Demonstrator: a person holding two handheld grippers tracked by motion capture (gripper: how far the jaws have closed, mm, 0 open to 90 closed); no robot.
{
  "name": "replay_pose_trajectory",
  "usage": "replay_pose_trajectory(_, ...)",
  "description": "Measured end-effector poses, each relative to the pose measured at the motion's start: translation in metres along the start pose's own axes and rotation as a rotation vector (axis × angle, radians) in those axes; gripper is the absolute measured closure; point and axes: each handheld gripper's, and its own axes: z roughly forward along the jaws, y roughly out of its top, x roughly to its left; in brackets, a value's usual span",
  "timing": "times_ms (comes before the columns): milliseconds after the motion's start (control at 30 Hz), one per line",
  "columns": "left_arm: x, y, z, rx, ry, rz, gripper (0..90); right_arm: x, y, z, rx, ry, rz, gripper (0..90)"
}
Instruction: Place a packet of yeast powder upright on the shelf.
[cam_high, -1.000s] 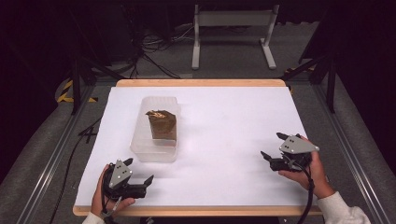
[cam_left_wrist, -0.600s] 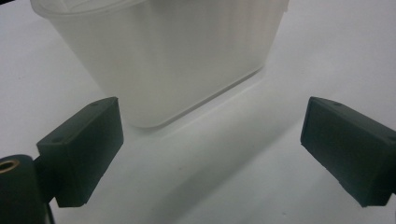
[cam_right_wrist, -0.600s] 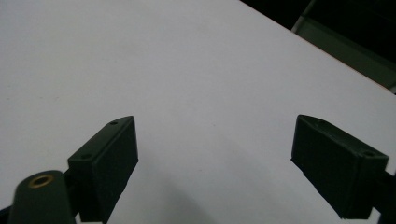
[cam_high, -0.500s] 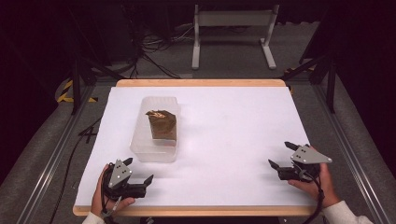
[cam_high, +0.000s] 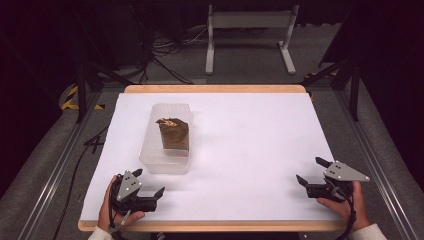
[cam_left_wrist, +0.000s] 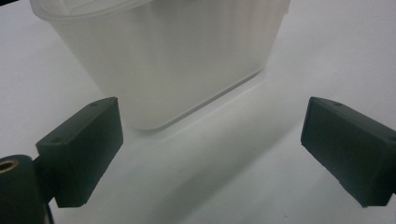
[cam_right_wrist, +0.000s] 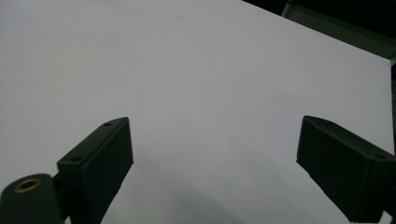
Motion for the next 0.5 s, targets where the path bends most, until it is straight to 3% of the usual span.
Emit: replay_pose_trajectory(500,0.0002,0.0011,0.001,-0.005,0.001,0.002,6.4,-0.0002,0.001,-0.0045,-0.031,-0.009,0.019,11.1)
